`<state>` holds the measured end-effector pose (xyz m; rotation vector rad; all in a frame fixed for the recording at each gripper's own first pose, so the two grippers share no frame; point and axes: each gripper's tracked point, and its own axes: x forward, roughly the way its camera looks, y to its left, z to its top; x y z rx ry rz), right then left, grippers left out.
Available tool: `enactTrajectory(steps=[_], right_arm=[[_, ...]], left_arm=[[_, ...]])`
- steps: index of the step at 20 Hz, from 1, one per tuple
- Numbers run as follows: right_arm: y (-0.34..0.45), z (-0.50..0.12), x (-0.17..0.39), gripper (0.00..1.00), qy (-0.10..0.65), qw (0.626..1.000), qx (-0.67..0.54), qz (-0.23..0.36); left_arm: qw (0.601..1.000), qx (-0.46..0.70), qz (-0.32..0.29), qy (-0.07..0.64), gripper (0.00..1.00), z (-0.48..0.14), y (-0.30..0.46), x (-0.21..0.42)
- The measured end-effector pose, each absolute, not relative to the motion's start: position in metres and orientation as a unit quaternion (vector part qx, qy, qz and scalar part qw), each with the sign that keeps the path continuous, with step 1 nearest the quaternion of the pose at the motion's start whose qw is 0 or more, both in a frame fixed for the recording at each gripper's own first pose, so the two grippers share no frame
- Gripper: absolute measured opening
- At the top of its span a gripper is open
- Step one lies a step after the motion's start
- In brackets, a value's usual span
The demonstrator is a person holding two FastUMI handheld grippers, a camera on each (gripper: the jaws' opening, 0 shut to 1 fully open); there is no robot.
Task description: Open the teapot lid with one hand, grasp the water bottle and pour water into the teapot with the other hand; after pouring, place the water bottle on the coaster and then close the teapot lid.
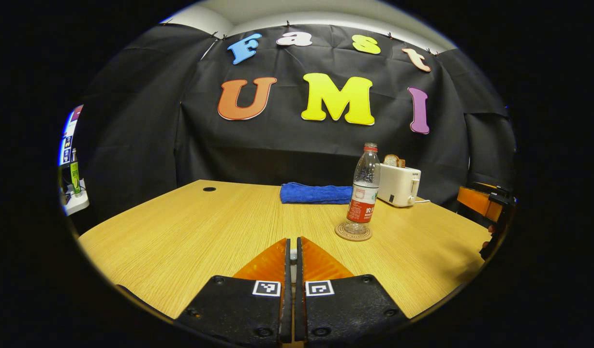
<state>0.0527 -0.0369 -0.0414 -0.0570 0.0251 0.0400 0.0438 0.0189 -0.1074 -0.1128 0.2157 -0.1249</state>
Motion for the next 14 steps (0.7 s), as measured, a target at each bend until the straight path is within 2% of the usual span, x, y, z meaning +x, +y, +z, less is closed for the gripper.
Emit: enactTrajectory(steps=[8,10,13,14], right_arm=[[-0.039,-0.038,0.048,0.94,0.005,0.999,-0.024,0.022],[-0.040,-0.036,0.046,0.94,0.001,0.999,-0.024,0.021],[-0.041,-0.035,0.044,0.94,-0.001,1.000,-0.013,0.022],[-0.040,-0.034,0.044,0.94,0.000,1.000,-0.008,0.021]], left_arm=[[0.989,-0.056,-0.056,0.122,0.08,-0.114,0.017,0.042],[0.992,-0.052,-0.046,0.107,0.18,-0.102,0.020,0.041],[0.997,-0.034,-0.017,0.065,1.00,-0.069,0.029,0.037],[0.998,-0.029,-0.012,0.050,0.99,-0.055,0.027,0.039]])
